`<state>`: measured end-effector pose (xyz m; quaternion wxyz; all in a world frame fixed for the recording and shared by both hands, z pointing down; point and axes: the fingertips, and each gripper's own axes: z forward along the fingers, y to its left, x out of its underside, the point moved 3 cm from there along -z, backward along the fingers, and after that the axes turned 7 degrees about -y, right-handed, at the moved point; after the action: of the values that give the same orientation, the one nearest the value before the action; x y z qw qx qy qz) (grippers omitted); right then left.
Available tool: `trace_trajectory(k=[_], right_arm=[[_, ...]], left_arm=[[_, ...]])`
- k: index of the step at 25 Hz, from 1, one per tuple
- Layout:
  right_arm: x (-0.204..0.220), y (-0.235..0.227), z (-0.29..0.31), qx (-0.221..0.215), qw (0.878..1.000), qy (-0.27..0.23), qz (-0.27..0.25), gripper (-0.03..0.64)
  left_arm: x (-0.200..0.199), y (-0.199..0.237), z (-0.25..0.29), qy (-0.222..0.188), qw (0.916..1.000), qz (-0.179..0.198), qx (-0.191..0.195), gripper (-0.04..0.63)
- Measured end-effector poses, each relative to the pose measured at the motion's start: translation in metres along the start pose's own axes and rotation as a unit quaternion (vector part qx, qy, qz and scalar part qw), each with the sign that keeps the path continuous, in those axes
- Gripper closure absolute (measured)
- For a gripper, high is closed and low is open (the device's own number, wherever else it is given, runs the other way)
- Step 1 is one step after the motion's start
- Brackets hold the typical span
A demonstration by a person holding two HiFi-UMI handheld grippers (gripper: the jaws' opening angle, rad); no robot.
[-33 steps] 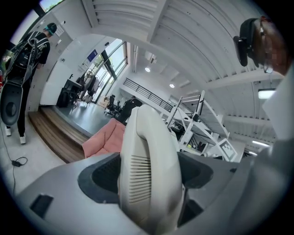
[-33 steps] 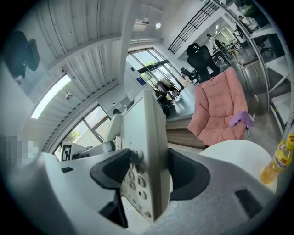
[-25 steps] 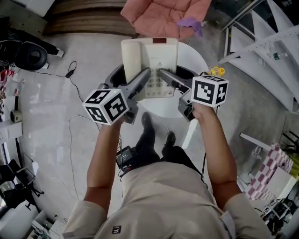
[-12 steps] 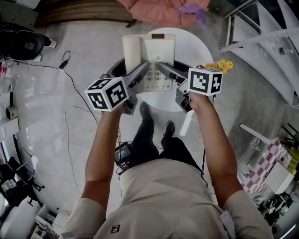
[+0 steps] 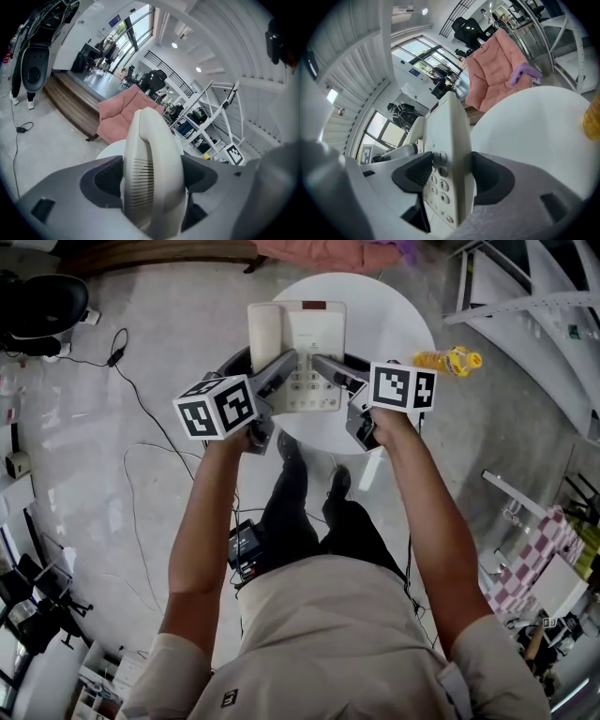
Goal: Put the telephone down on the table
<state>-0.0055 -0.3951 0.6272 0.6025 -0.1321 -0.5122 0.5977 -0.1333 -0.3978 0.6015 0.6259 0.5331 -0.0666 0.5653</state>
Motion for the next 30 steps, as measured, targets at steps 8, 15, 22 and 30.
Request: trace_trajectory(k=[8, 15, 22, 30], right_arm=[[0.016, -0.034, 0.031, 0.02, 0.999, 0.016, 0.025, 0.365], [0.03, -0.06, 0.05, 0.037, 0.998, 0.033, 0.031, 0.364], [0.039, -0.078, 0.063, 0.05, 0.997, 0.039, 0.04, 0.364], [0.044, -0.09, 0.07, 0.069, 0.996, 0.045, 0.024, 0.364]], left_arm=[[0.029, 0.037, 0.026, 0.033, 0.9988, -0.037, -0.003, 0.222], [0.052, 0.061, 0.044, 0.053, 0.9969, -0.058, -0.006, 0.224], [0.069, 0.078, 0.057, 0.07, 0.9948, -0.074, -0.004, 0.224], [0.083, 0.088, 0.066, 0.084, 0.9929, -0.084, -0.007, 0.23]])
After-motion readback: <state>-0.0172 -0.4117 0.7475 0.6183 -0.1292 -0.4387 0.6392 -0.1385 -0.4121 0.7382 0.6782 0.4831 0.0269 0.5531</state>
